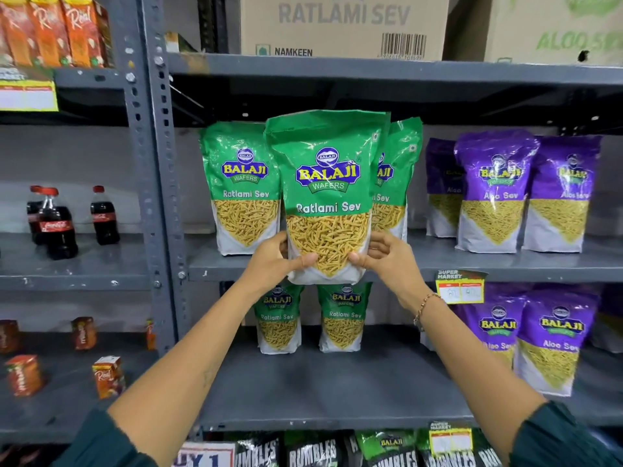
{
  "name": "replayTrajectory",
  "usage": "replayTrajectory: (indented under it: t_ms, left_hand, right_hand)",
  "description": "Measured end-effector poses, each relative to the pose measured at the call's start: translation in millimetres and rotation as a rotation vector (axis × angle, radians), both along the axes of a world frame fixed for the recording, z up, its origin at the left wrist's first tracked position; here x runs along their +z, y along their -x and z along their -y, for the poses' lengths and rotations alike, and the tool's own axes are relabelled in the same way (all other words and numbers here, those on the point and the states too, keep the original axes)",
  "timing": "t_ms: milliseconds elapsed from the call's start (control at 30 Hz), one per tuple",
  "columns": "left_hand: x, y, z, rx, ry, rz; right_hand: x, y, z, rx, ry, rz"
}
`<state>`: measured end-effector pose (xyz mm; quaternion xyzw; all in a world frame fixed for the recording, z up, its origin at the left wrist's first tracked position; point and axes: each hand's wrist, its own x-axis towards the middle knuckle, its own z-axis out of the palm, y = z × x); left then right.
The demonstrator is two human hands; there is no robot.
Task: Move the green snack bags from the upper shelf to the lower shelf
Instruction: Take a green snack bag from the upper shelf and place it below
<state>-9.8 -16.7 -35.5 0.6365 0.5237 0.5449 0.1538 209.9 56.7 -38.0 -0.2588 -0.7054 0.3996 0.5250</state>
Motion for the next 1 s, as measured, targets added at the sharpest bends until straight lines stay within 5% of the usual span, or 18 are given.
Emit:
replayTrajectory:
  t_ms: [267, 500, 700, 1000]
  left_hand:
    - [-60.3, 5.9, 47.9, -0.030, 0.079, 0.106]
    - [-169.5, 14.6, 57.9, 0.047, 0.217, 0.232]
    - [-246.7, 41.6, 22.7, 0.109, 0.420, 0.213]
    - [-289.1, 77.8, -51.0, 0.160, 0.545, 0.268]
  right_hand:
    - [-62.4, 4.2, 44.1, 0.012, 0.081, 0.078]
    - [-154.9, 22.5, 47.1, -0.013, 0.210, 0.207]
    - [-235.6, 49.0, 10.6, 0.003, 0.347, 0.312]
    - [-277.8, 91.9, -67.8, 0.004, 0.441, 0.360]
